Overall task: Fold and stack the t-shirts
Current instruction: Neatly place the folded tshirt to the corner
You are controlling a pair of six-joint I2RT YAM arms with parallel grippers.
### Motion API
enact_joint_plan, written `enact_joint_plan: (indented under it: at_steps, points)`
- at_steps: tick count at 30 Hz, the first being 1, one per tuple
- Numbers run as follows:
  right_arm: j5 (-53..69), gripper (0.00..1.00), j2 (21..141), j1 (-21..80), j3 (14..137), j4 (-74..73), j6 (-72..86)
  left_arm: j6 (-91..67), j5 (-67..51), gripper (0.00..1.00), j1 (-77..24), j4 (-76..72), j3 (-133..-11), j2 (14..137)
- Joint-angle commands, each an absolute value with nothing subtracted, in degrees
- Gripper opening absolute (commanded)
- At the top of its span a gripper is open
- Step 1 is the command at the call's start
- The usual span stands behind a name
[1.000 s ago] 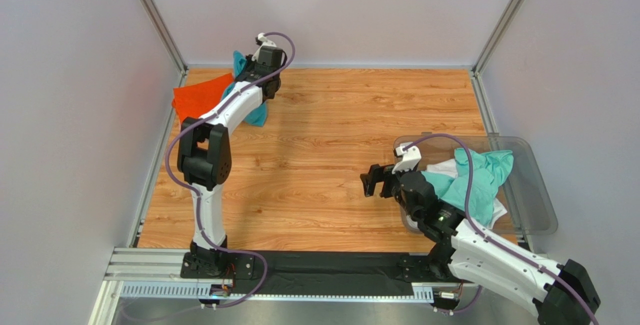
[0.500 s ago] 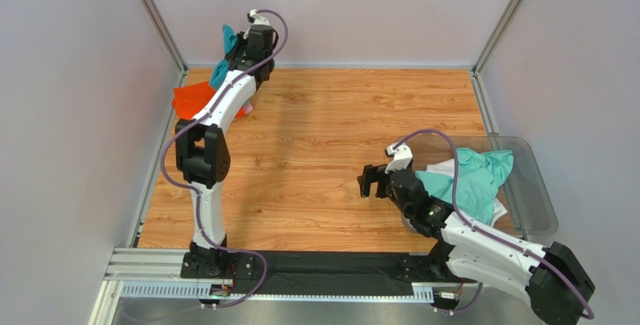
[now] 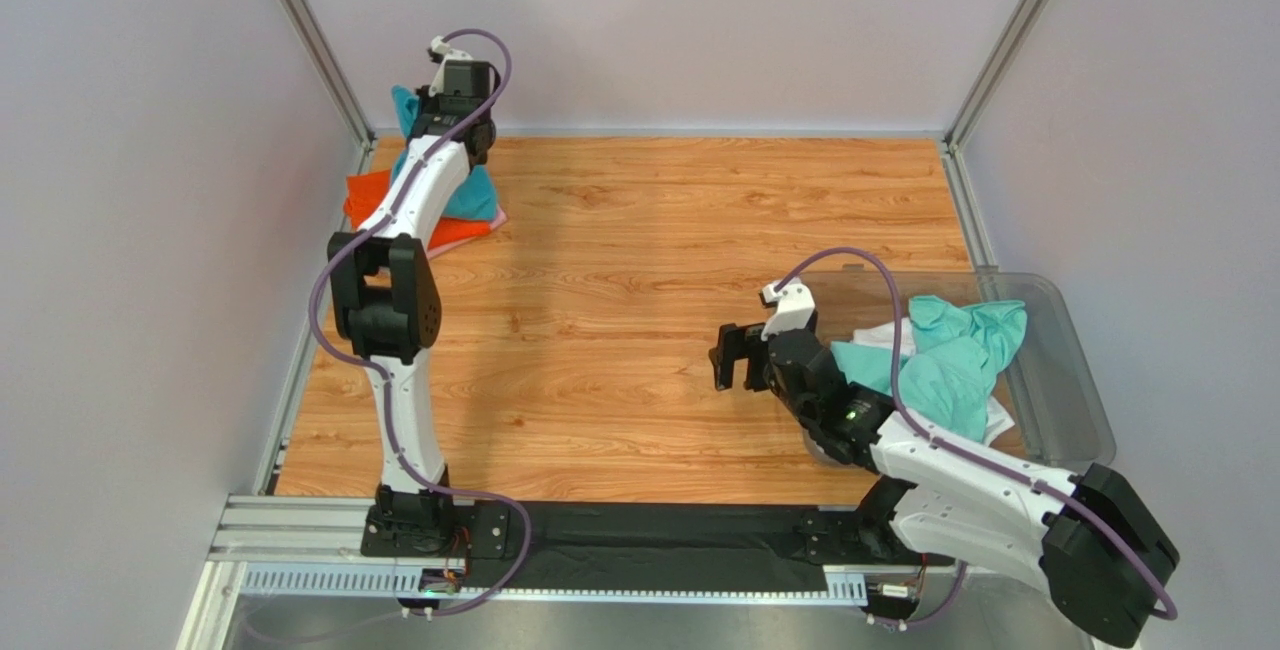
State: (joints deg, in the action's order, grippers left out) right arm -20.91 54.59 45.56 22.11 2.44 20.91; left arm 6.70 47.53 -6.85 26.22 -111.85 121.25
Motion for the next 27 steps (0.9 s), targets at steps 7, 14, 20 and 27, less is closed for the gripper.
enact_joint_plan:
  at_steps: [7, 14, 20, 27]
  points:
    - [-21.0, 1.00, 60.8, 45.4, 27.1, 4.7, 22.0, -4.0, 41.8, 0.04, -0.2, 29.9, -108.5, 122.2]
    - [-20.6, 1.00, 64.5, 45.5, 29.7, 3.1, 23.1, -7.6, 43.8, 0.94, 3.2, 31.7, -109.3, 124.9]
    - [-18.8, 1.00, 63.5, 45.4, 30.2, 1.5, 23.6, -15.4, 35.6, 1.00, 3.5, 37.1, -111.0, 121.1]
    - [-17.8, 1.00, 60.4, 45.4, 29.8, 0.3, 25.0, -25.6, 19.4, 1.00, 2.7, 34.4, -103.1, 109.2]
